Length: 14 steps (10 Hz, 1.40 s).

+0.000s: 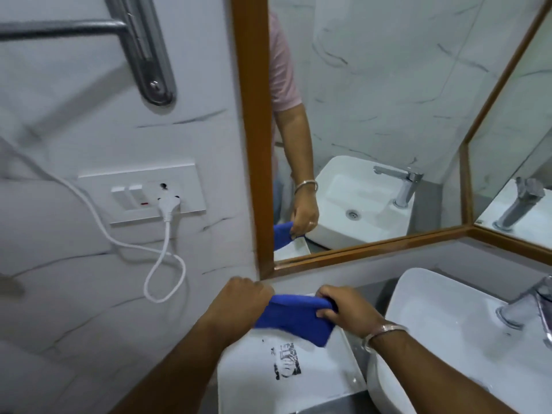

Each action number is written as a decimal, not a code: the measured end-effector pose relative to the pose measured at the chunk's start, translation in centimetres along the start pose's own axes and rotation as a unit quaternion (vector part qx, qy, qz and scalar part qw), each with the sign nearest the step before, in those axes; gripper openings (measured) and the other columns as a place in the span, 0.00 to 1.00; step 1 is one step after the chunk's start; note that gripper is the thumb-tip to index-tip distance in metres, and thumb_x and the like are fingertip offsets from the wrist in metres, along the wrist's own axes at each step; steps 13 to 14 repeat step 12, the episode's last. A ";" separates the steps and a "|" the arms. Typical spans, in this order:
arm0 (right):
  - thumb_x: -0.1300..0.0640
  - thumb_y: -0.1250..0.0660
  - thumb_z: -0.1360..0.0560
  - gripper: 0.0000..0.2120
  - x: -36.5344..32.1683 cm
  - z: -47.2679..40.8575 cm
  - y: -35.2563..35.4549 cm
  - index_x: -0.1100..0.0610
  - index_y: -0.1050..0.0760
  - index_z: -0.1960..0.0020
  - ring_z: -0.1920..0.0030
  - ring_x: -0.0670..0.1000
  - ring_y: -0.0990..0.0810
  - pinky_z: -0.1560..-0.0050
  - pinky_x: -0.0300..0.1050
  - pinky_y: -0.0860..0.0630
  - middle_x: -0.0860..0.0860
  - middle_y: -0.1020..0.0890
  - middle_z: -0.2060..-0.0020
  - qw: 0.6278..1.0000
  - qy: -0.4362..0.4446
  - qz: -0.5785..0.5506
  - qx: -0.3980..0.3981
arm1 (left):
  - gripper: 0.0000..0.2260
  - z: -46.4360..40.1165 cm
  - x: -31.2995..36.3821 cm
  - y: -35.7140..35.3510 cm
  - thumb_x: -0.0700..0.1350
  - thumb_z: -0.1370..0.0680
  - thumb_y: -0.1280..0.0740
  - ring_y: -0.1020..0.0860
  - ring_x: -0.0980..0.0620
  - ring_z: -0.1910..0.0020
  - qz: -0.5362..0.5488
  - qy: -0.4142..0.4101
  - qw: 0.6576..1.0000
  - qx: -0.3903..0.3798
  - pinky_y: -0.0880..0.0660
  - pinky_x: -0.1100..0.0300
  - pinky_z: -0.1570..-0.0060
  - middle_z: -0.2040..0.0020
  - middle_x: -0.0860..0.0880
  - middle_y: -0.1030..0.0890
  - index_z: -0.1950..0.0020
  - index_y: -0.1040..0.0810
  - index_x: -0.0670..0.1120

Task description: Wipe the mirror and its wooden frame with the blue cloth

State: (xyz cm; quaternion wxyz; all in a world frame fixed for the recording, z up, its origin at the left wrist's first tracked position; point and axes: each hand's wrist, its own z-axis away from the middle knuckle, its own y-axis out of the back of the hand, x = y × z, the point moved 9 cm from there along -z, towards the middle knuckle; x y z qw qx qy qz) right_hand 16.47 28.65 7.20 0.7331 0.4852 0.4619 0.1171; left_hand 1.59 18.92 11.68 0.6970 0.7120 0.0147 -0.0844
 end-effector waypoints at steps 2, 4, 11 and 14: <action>0.58 0.33 0.26 0.07 -1.8 1.6 -3.9 0.52 0.21 0.48 0.54 0.46 0.20 0.57 0.36 0.22 0.49 0.18 0.53 0.981 -0.101 -0.102 -0.134 | 0.06 5.7 -2.6 -6.1 0.40 0.20 0.40 0.27 0.54 0.56 0.382 0.159 0.901 -0.132 0.29 0.63 0.56 0.49 0.49 0.22 0.46 0.27 0.49; 0.56 0.28 0.28 0.15 1.4 2.8 -6.6 0.51 0.23 0.42 0.49 0.51 0.19 0.47 0.42 0.22 0.52 0.18 0.50 0.955 -0.214 -0.131 -0.159 | 0.08 9.2 -1.0 -12.9 0.38 0.21 0.34 0.20 0.52 0.58 0.573 0.190 0.759 -0.245 0.21 0.63 0.61 0.50 0.44 0.19 0.43 0.23 0.45; 0.42 0.46 0.21 0.31 -0.2 1.2 -14.0 0.47 0.53 0.22 0.22 0.59 0.51 0.24 0.54 0.49 0.56 0.53 0.21 0.954 -0.012 0.284 -0.098 | 0.44 12.0 -0.2 -14.4 0.73 0.26 0.46 0.65 0.39 0.21 0.037 0.324 0.938 -0.117 0.74 0.40 0.29 0.22 0.44 0.72 0.19 0.62 0.54; 0.38 0.44 0.23 0.34 -7.1 1.0 -7.3 0.47 0.53 0.23 0.22 0.60 0.50 0.25 0.58 0.49 0.57 0.52 0.21 0.953 0.044 0.300 0.027 | 0.47 14.6 -2.7 -6.2 0.77 0.29 0.50 0.68 0.40 0.22 0.015 0.406 0.914 0.003 0.73 0.40 0.29 0.23 0.43 0.72 0.20 0.65 0.53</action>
